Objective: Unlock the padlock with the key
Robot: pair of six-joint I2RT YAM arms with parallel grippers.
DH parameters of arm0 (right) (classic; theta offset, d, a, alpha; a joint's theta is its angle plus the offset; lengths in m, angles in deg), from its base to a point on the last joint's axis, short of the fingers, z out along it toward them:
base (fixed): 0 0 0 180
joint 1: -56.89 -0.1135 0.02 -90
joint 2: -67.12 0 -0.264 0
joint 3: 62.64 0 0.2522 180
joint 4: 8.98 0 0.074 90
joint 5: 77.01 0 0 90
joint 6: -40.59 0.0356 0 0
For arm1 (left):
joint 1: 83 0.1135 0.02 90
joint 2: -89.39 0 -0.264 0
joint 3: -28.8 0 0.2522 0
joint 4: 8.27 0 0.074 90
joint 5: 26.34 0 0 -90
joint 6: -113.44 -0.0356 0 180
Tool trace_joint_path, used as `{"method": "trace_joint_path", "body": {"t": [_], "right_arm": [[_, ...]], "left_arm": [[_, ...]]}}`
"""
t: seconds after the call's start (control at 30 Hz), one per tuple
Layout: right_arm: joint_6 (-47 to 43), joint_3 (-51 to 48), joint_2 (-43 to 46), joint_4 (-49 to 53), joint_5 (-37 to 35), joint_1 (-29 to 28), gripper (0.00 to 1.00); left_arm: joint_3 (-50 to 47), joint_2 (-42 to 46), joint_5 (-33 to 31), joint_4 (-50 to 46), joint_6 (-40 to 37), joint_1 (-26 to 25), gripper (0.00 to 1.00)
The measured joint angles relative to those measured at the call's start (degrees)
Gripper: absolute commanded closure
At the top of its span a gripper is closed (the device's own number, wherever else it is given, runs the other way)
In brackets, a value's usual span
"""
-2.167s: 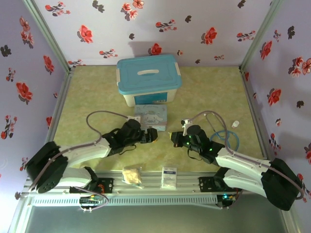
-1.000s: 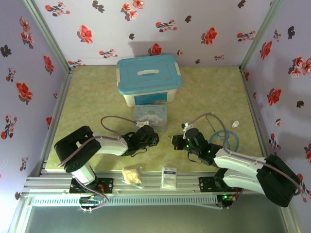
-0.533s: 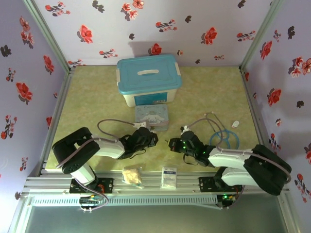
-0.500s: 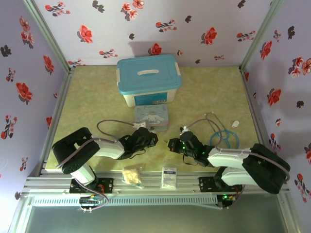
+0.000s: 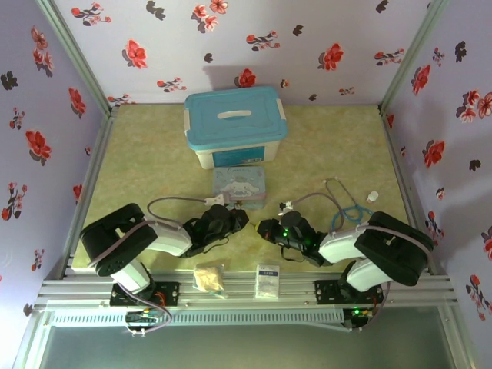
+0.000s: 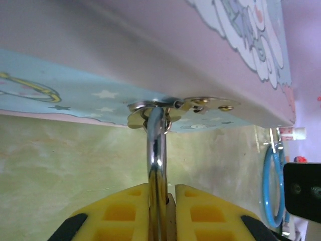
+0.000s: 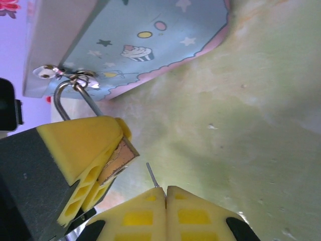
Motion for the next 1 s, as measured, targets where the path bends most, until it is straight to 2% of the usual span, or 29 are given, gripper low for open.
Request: {"method": "trace_joint_path", "body": {"t": [0.7,1.0], "right_arm": [[0.63,-1.92,0.63,-8.5,-0.92,-0.39,1.0],[2.38,-3.65,-4.57,-19.52,-2.19,-0.39,1.0]], "left_arm": [[-1.99,0.0,0.02,8.7,2.08,0.37,0.95],[-2.01,-0.02,-0.22,10.84,3.63,0.76,0.96]]}}
